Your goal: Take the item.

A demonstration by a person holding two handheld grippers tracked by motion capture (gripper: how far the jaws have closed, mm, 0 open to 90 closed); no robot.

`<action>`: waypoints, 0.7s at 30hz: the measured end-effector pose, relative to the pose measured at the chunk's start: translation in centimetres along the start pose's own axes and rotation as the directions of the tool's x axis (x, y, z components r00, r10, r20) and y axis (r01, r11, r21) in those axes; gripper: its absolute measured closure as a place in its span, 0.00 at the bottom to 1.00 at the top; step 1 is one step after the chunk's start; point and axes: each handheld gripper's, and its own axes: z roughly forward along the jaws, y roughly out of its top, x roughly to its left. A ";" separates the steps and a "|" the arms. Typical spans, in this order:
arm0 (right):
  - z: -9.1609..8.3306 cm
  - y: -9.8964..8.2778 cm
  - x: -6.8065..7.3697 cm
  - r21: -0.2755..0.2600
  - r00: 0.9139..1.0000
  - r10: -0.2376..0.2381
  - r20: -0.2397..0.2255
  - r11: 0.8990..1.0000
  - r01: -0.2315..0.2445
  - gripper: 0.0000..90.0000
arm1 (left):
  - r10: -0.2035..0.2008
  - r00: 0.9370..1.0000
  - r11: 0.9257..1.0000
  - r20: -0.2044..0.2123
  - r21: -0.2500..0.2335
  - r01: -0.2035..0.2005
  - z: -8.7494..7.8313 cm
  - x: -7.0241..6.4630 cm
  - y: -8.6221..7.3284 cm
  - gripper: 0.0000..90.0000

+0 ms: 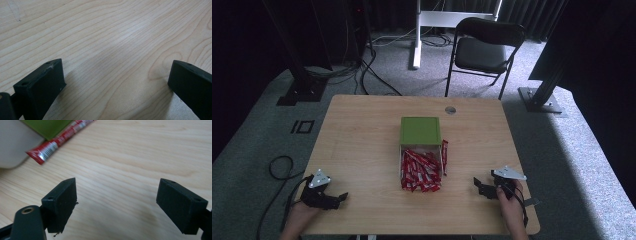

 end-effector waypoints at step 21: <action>-2.6 -2.3 -1.2 0.102 0.995 -0.064 -0.075 0.992 0.071 0.18 | 0.000 1.000 1.000 0.000 -0.001 0.000 0.0 0.0 0.0 0.02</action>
